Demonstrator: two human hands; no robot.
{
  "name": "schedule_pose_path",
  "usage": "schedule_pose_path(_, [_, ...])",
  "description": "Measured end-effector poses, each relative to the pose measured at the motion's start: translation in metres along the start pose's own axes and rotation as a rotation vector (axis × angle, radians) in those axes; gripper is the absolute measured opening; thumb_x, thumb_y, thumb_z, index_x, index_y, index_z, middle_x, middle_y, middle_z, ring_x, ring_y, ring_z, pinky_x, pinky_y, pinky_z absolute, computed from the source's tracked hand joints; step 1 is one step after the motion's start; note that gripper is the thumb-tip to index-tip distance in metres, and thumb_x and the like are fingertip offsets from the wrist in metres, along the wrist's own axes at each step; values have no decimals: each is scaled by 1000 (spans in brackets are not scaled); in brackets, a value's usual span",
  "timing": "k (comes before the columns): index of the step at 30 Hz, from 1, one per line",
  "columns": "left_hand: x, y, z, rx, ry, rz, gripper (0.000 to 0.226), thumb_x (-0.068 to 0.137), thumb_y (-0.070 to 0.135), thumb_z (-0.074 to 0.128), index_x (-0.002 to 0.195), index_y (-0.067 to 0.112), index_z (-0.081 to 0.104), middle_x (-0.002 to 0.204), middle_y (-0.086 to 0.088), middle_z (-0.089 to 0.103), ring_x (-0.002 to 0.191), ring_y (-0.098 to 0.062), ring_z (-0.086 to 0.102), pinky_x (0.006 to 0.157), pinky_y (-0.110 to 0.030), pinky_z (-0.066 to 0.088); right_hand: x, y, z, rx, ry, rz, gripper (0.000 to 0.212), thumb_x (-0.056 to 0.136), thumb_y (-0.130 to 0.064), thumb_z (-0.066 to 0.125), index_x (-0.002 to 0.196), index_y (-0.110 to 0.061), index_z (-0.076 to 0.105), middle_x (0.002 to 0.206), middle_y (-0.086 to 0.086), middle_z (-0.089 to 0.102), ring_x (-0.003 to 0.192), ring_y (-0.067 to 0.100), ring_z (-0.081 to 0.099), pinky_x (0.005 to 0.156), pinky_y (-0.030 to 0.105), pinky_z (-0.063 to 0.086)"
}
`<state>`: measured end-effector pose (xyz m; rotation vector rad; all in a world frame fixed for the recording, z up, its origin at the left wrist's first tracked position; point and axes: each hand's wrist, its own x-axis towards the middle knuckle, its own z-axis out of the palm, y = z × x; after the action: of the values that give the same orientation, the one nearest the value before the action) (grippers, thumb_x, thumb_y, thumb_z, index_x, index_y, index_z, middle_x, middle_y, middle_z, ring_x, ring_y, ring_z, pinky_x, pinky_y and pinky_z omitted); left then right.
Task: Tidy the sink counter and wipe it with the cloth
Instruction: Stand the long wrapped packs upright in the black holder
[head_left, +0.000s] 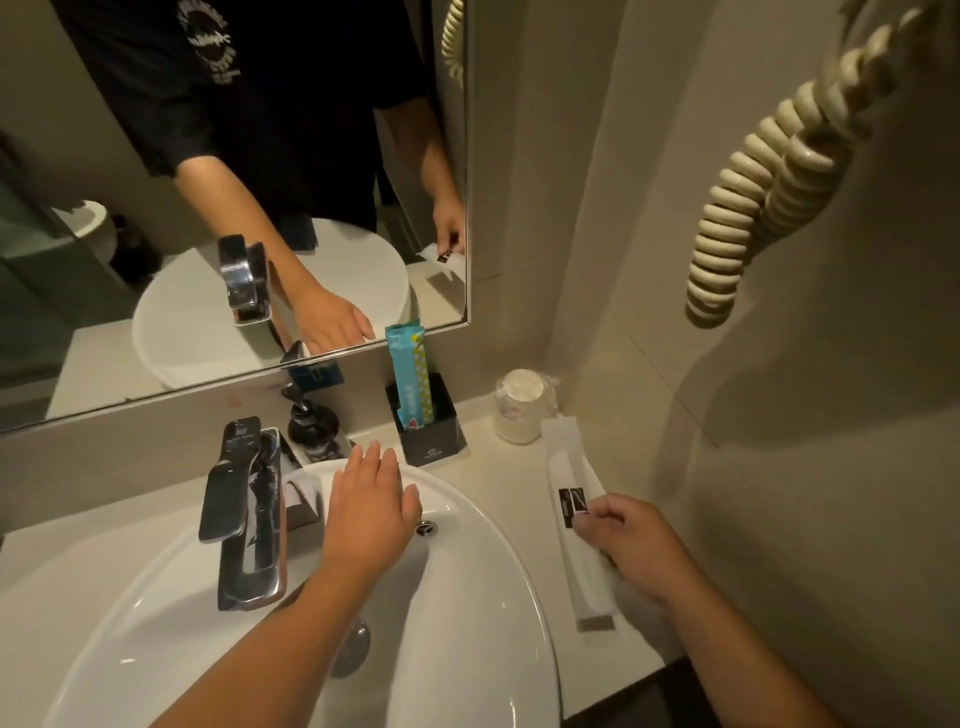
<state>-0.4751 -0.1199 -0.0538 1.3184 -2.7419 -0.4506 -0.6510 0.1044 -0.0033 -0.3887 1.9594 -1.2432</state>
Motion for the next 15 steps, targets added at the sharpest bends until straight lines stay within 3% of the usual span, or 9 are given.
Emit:
schedule_pose_path(3, [-1, 21, -16, -325, 70, -47, 42, 96, 27, 46, 135, 14, 51, 147, -9, 45, 139, -24, 32, 114, -37, 25, 13, -52, 13, 25, -59, -156, 27, 92, -14, 62, 65, -17, 64, 51, -3, 48, 49, 12, 42, 47, 22, 35])
schedule_pose_path(5, [1, 45, -38, -678, 138, -94, 33, 96, 27, 52, 127, 19, 60, 130, -2, 59, 118, -11, 51, 99, -22, 39, 29, -83, 30, -11, -88, -257, 28, 91, -16, 62, 64, -22, 66, 53, -4, 53, 56, 15, 48, 54, 29, 40])
schedule_pose_path(8, [18, 69, -76, -1035, 220, -130, 23, 95, 27, 56, 114, 22, 67, 107, 8, 68, 93, 5, 59, 76, -4, 43, 54, -125, 62, -25, -109, -397, 22, 91, -12, 62, 70, -20, 64, 57, -2, 56, 58, 14, 51, 55, 28, 44])
schedule_pose_path(11, [41, 71, -101, -1072, 305, -107, 18, 94, 24, 58, 108, 22, 69, 96, 15, 67, 90, 6, 60, 73, -3, 42, 77, -148, 91, 1, -126, -462, 12, 90, -7, 63, 80, -13, 62, 63, -1, 57, 57, 8, 51, 57, 21, 46])
schedule_pose_path(15, [64, 59, -99, -949, 327, -119, 15, 93, 25, 58, 100, 23, 71, 97, 7, 70, 89, -6, 62, 79, -24, 49, 101, -146, 112, -68, -115, -493, 18, 89, -13, 66, 73, -21, 60, 66, -6, 58, 62, 8, 52, 64, 26, 46])
